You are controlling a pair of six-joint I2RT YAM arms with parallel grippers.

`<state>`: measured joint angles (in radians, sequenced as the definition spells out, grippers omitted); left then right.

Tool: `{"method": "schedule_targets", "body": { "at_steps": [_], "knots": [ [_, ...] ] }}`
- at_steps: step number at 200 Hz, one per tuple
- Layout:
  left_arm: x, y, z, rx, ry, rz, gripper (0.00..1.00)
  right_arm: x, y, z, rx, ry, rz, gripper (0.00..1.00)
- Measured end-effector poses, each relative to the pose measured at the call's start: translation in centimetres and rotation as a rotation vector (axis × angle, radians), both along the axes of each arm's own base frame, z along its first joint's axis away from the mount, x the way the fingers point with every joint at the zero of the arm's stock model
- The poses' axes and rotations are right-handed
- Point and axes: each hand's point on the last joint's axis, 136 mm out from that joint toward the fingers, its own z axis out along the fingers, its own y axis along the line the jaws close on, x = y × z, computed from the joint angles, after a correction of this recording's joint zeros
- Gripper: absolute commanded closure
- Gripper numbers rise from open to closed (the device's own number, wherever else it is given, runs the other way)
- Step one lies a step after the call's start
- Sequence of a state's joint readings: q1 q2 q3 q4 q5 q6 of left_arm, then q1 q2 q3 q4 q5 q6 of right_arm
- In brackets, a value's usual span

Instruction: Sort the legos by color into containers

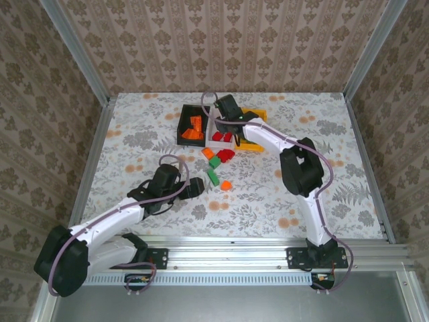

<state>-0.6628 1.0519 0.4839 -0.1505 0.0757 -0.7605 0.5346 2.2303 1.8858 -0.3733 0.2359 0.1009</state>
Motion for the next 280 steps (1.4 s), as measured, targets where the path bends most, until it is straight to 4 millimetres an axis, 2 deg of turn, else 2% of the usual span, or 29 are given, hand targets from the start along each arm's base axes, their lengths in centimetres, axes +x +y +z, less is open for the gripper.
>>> {"method": "schedule_targets", "body": {
  "at_steps": [22, 46, 89, 101, 120, 154, 169, 178, 196, 219, 238, 263, 280],
  "knots": [
    [0.1, -0.1, 0.3, -0.003, -0.003, -0.001, 0.01, 0.9, 0.1, -1.1, -0.013, 0.018, -0.003, 0.59],
    [0.3, -0.4, 0.7, -0.007, -0.009, -0.005, 0.01, 1.5, 0.5, -1.2, -0.019, 0.022, 0.005, 0.48],
    [0.3, -0.6, 0.0, 0.008, 0.018, -0.006, 0.02, 1.5, 0.5, -0.8, -0.018, 0.025, 0.007, 0.44],
    [0.3, -0.9, -0.2, 0.014, 0.033, -0.007, 0.04, 0.9, 0.4, -0.9, -0.022, 0.03, 0.008, 0.44],
    [0.7, -1.6, 0.0, 0.027, 0.056, 0.003, 0.07, -1.5, -0.7, -0.7, -0.022, 0.054, -0.004, 0.44],
    [2.3, -2.5, 1.0, 0.042, 0.046, 0.055, 0.08, -8.4, -2.8, 1.6, 0.051, 0.069, -0.041, 0.46],
    [2.7, -1.8, 1.3, 0.055, 0.031, 0.095, 0.07, -11.0, -2.4, 2.3, 0.078, 0.068, -0.024, 0.45],
    [2.8, -1.1, 1.5, 0.058, 0.024, 0.122, 0.06, -12.5, -1.2, 2.2, 0.099, 0.077, 0.002, 0.44],
    [3.3, 1.1, 2.2, 0.037, 0.005, 0.193, 0.05, -15.5, 1.4, 0.5, 0.118, 0.128, 0.069, 0.41],
    [3.4, 5.1, 2.1, 0.007, -0.003, 0.306, 0.04, -19.0, 3.9, -2.8, 0.113, 0.222, 0.134, 0.38],
    [2.5, 7.0, 1.2, -0.006, 0.012, 0.353, 0.04, -20.1, 5.3, -4.7, 0.11, 0.265, 0.155, 0.37],
    [1.0, 7.5, 0.4, -0.019, 0.036, 0.344, 0.04, -20.8, 6.1, -7.1, 0.094, 0.315, 0.158, 0.38],
    [0.7, 7.7, 0.4, -0.032, 0.038, 0.345, 0.04, -20.7, 6.4, -8.5, 0.077, 0.334, 0.155, 0.41]
  ]
}}
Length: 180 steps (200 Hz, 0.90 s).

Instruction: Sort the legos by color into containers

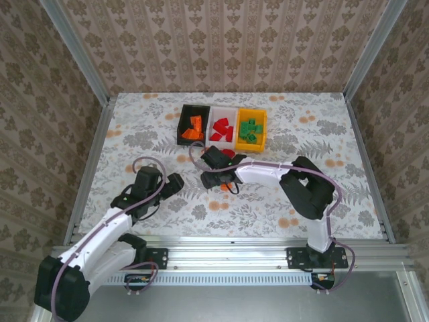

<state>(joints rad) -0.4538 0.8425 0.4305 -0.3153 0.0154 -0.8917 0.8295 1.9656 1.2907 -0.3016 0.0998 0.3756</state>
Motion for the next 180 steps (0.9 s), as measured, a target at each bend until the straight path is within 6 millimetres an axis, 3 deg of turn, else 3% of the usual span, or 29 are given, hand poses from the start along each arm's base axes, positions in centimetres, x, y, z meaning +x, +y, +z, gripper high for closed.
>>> {"method": "schedule_targets", "body": {
  "at_steps": [29, 73, 109, 129, 151, 180],
  "knots": [
    [0.0, 0.2, 0.2, -0.016, -0.008, 0.011, 0.04, 0.2, 0.1, -1.3, -0.02, 0.013, -0.006, 0.48],
    [-0.1, 0.1, 0.2, -0.024, -0.004, 0.004, 0.04, 0.9, 0.4, -1.3, -0.048, -0.024, -0.009, 0.72],
    [-0.1, -0.1, 0.0, -0.026, 0.007, -0.001, 0.04, 0.4, 1.1, -0.7, -0.061, -0.064, 0.005, 0.75],
    [-0.2, -0.2, -0.2, -0.028, 0.016, -0.006, 0.04, 0.4, 1.4, 1.4, -0.047, -0.108, 0.012, 0.75],
    [-0.1, -0.5, -0.1, -0.041, 0.015, -0.016, 0.04, 1.1, 1.1, 5.5, -0.019, -0.196, 0.01, 0.74],
    [0.3, -1.7, -0.2, -0.08, 0.012, -0.045, 0.03, 4.7, -2.5, 10.1, 0.005, -0.289, -0.075, 0.74]
  ]
}}
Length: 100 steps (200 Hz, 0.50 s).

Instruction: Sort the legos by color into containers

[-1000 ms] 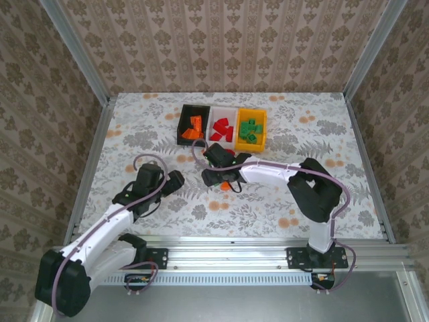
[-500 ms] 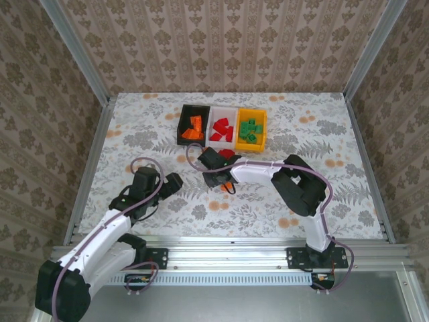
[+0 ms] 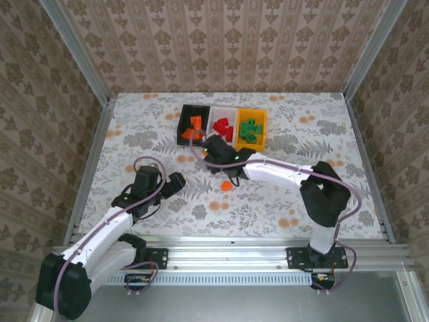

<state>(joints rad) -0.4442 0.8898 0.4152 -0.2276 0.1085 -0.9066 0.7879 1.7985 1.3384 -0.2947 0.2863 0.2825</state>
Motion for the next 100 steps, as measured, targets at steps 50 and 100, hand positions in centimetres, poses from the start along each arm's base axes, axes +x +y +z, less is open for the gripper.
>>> {"method": "schedule_targets", "body": {
  "at_steps": [50, 100],
  "knots": [
    [0.1, -4.9, -0.5, -0.077, -0.008, -0.171, 0.0, 10.3, -11.6, 2.1, 0.013, -0.045, -0.29, 0.74],
    [0.8, -7.5, 0.0, -0.132, -0.047, -0.263, 0.0, 14.6, -13.8, -0.7, 0.001, 0.002, -0.35, 0.72]
  ]
}}
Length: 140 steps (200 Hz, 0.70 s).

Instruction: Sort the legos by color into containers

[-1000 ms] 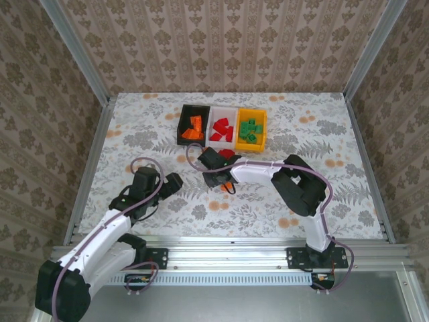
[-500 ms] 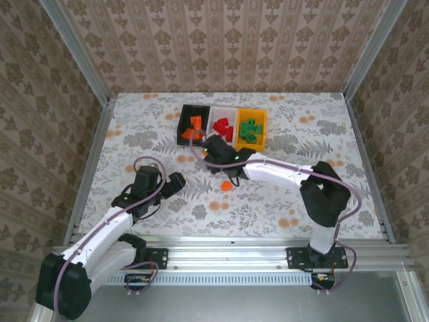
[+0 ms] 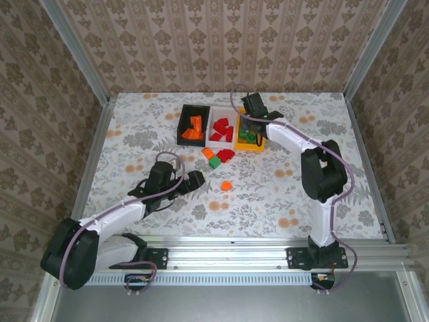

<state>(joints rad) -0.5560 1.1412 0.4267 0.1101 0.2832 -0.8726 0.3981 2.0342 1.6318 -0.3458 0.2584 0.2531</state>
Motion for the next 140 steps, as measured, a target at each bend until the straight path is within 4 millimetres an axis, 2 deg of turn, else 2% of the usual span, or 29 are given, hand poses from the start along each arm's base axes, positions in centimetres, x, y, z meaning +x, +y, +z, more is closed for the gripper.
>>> {"method": "schedule_targets", "body": {
  "at_steps": [29, 45, 58, 93, 115, 140],
  "knots": [
    [0.4, -0.5, 0.4, -0.001, -0.013, -0.023, 0.0, 1.2, 0.1, -1.5, -0.018, 0.029, 0.003, 0.68],
    [0.4, -0.5, 0.5, 0.002, -0.018, -0.027, 0.0, 1.4, 0.0, -2.0, -0.027, 0.043, 0.006, 0.56],
    [0.5, -0.5, 0.5, 0.004, -0.02, -0.028, 0.0, 1.4, -0.1, -2.2, -0.032, 0.052, 0.004, 0.52],
    [0.4, -0.5, 0.4, 0.011, -0.018, -0.032, 0.0, 1.2, -0.1, -2.3, -0.033, 0.058, 0.001, 0.5],
    [0.5, -0.4, 0.7, 0.02, -0.024, -0.03, 0.0, -0.2, -0.3, -2.1, -0.047, 0.061, -0.005, 0.46],
    [0.5, 0.5, 1.6, 0.032, -0.052, -0.003, 0.0, -4.0, 0.6, -0.4, -0.049, 0.039, -0.01, 0.4]
  ]
}}
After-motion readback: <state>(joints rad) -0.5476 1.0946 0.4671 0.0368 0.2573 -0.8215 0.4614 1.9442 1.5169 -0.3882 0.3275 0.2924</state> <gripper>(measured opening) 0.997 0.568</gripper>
